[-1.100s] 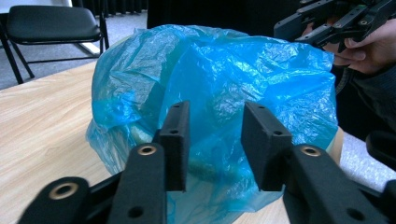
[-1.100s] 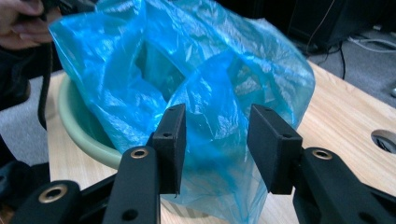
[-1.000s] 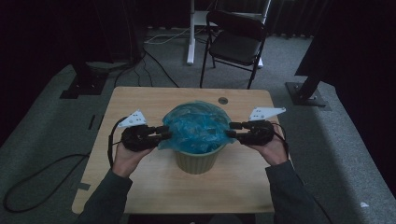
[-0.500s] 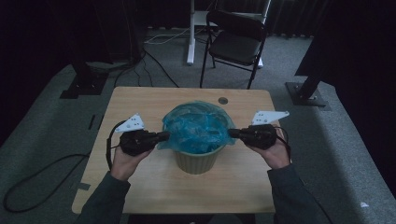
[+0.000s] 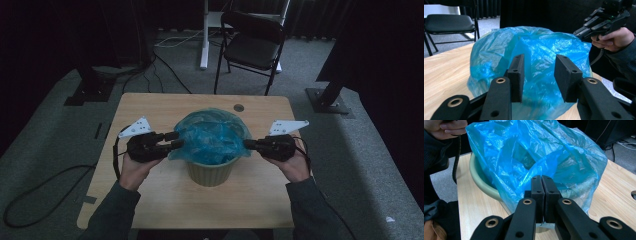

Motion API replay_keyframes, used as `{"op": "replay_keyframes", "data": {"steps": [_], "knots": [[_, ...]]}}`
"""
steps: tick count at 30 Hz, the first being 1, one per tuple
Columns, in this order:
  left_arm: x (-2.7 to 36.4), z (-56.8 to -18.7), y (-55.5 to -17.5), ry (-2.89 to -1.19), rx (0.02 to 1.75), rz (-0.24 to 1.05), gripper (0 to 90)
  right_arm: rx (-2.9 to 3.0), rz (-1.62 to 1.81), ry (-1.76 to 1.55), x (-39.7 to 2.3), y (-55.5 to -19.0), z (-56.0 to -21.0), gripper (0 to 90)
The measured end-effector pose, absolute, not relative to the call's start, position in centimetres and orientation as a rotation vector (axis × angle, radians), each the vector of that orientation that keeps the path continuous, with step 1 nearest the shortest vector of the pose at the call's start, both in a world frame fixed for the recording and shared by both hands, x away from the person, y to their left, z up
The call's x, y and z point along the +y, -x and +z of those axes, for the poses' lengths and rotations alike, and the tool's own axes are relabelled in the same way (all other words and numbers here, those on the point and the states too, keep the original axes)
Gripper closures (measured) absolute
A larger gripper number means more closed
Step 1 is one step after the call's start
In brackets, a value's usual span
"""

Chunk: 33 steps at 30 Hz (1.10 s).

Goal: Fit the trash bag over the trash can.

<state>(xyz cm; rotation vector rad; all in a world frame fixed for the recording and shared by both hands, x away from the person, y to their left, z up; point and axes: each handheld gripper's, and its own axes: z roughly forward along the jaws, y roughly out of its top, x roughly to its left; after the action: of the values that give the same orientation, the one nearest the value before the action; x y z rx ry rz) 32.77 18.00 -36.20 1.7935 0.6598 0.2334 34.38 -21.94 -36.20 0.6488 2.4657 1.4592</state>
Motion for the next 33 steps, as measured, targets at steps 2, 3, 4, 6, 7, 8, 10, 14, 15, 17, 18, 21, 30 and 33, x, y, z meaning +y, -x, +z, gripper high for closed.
{"op": "replay_keyframes", "data": {"steps": [2, 3, 4, 6, 7, 8, 10, 14, 15, 17, 18, 21, 30, 33], "knots": [[17.7, -36.2, -33.0, -1.800, 0.655, 0.231, 58.2, 2.469, 1.458, -0.650, -21.9, -34.4, -36.3, 88.7], [17.7, -36.2, -33.0, -1.802, 0.658, 0.234, 57.9, 2.471, 1.457, -0.652, -21.9, -34.4, -36.3, 88.7], [17.6, -36.2, -33.2, -1.805, 0.660, 0.229, 57.4, 2.471, 1.456, -0.652, -21.9, -34.4, -36.3, 88.7], [17.4, -36.3, -33.4, -1.811, 0.663, 0.228, 57.2, 2.471, 1.459, -0.651, -21.9, -34.4, -36.3, 88.7], [17.3, -36.3, -33.5, -1.818, 0.664, 0.224, 57.0, 2.469, 1.461, -0.649, -22.0, -34.4, -36.3, 88.8], [17.2, -36.3, -33.6, -1.824, 0.662, 0.214, 57.0, 2.468, 1.463, -0.648, -22.0, -34.4, -36.3, 88.7], [16.9, -36.4, -33.9, -1.836, 0.667, 0.203, 57.1, 2.466, 1.467, -0.651, -22.0, -34.4, -36.2, 88.7], [16.5, -36.4, -34.3, -1.861, 0.681, 0.189, 60.9, 2.468, 1.468, -0.646, -22.0, -34.4, -36.3, 88.8], [16.5, -36.4, -34.4, -1.869, 0.686, 0.185, 63.5, 2.469, 1.468, -0.646, -21.9, -34.4, -36.3, 88.7], [16.3, -36.5, -34.5, -1.880, 0.685, 0.176, 69.3, 2.471, 1.468, -0.643, -21.9, -34.3, -36.3, 88.7], [16.3, -36.5, -34.5, -1.887, 0.683, 0.174, 71.6, 2.472, 1.468, -0.642, -21.9, -34.3, -36.3, 88.8], [16.1, -36.6, -34.3, -1.900, 0.673, 0.173, 80.7, 2.473, 1.472, -0.643, -21.9, -34.4, -36.4, 88.7], [16.1, -36.8, -33.4, -1.903, 0.648, 0.166, 89.4, 2.479, 1.494, -0.642, -22.3, -33.9, -36.7, 88.6], [16.2, -37.0, -32.8, -1.902, 0.635, 0.164, 89.4, 2.487, 1.494, -0.640, -22.5, -33.6, -36.8, 88.6]]}}
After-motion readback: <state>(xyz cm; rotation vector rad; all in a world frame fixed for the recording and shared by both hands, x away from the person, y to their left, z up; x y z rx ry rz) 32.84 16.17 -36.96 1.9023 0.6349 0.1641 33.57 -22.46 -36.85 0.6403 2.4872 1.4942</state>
